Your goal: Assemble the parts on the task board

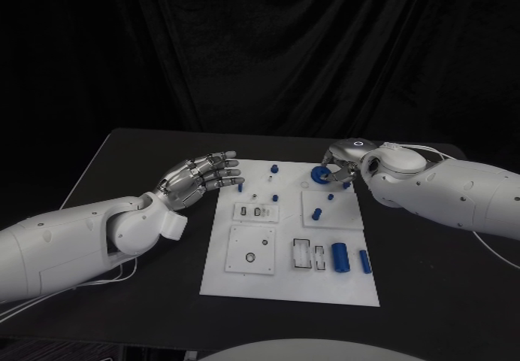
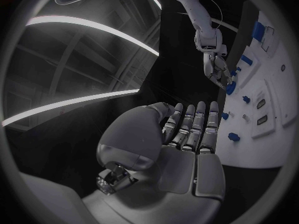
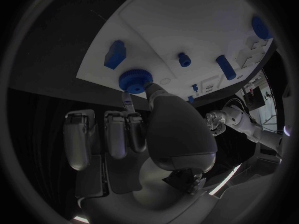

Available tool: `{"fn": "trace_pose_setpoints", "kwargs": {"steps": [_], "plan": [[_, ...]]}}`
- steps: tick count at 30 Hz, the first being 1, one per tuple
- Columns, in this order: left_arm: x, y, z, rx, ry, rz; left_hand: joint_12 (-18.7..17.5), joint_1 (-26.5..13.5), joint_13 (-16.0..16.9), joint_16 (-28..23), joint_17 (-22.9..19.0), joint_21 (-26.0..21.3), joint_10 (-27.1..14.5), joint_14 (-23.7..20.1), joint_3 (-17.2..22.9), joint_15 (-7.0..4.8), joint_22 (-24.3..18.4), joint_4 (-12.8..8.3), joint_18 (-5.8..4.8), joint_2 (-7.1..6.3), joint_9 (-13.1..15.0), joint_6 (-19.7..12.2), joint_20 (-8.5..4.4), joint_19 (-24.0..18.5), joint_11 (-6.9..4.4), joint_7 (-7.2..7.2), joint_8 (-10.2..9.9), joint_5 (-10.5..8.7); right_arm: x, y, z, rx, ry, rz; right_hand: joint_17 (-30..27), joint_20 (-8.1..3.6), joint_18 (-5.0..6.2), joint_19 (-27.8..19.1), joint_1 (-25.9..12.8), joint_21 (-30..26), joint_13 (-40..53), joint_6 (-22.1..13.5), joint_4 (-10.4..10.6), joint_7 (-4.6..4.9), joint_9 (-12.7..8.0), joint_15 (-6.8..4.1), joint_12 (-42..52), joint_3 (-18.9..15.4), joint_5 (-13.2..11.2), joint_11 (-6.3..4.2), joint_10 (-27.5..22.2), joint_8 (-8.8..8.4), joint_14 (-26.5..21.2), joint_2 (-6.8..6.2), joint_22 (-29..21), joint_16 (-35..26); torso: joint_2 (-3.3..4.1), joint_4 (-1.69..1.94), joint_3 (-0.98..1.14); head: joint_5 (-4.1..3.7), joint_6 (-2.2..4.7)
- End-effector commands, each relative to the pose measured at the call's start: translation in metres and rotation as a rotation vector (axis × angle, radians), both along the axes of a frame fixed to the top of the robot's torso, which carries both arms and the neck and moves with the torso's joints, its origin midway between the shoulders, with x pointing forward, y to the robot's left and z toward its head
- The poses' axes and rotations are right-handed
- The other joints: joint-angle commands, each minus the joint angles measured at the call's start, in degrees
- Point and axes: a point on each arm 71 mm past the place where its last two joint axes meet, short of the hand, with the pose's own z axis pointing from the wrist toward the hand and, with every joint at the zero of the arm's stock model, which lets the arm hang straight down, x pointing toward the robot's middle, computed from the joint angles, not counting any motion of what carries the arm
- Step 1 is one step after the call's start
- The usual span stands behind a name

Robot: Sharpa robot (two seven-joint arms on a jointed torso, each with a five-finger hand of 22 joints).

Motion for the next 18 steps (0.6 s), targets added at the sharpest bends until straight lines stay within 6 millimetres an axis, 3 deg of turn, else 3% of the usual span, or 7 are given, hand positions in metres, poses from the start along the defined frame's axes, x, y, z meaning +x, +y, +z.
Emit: {"fn": "trace_pose_setpoints", "kwargs": {"steps": [1,7,13,18], "plan": [[-0.001,-0.002,0.0,-0.016,-0.002,-0.015,0.3,-0.5,0.1,-0.1,-0.1,-0.1,0.1,-0.4,0.3,-0.03,0.0,-0.1,-1.17,0.0,0.1,0.1,-0.06,-0.5,0.32,0.36,0.3,-0.25,-0.001,0.0,-0.005,-0.027,0.033,0.004,15.1,0.16,-0.89,6.0,1.0,0.1,15.1,-1.1,-0.7,-0.01,-0.3,0.06,0.2,0.3,0.3,0.25,6.1,-0.46,5.8,0.05,15.1,0.1,-0.03,-0.06,0.03,0.02,-0.06],[-0.001,-0.002,0.0,-0.018,0.0,-0.019,0.3,-0.5,0.1,-0.1,-0.1,-0.1,0.1,-0.5,0.4,-0.02,0.0,-0.1,-1.19,-0.06,0.1,0.1,-0.06,-0.5,0.34,0.37,0.3,-0.28,-0.001,-0.001,-0.009,-0.04,0.055,0.001,15.1,0.15,-0.89,6.0,1.6,0.1,15.1,-1.6,-1.4,-0.06,-0.5,0.01,0.2,0.6,0.2,0.18,6.1,-0.36,5.8,-0.09,15.1,0.1,-0.06,-0.01,0.0,0.06,-0.17],[-0.002,-0.002,-0.002,-0.018,0.004,-0.02,0.3,-0.5,0.1,-0.1,-0.1,-0.1,0.1,-0.5,0.4,-0.02,0.0,-0.1,-1.19,-0.06,0.1,0.1,-0.06,-0.5,0.34,0.37,0.3,-0.28,-0.001,-0.001,-0.013,-0.048,0.075,0.004,15.1,0.43,-0.84,5.9,1.9,0.0,15.1,-0.9,-2.1,0.83,-0.4,0.5,0.2,0.9,-0.7,0.85,6.1,0.1,5.8,-0.03,15.0,0.1,-0.04,-0.12,-0.02,0.14,-0.25],[-0.003,-0.002,-0.005,-0.018,0.01,-0.02,0.3,-0.6,0.1,-0.1,-0.1,-0.1,0.0,-0.5,0.4,-0.01,0.0,-0.2,-1.2,-0.14,0.1,0.1,-0.06,-0.5,0.35,0.4,0.3,-0.32,-0.002,-0.001,-0.016,-0.049,0.084,0.011,15.1,1.1,-0.76,5.7,4.1,-0.2,15.1,3.6,-4.3,1.08,1.1,1.23,0.2,2.3,2.9,1.69,6.1,2.47,5.8,0.07,14.9,0.1,-0.07,-0.06,-0.01,0.19,-0.38]]}}
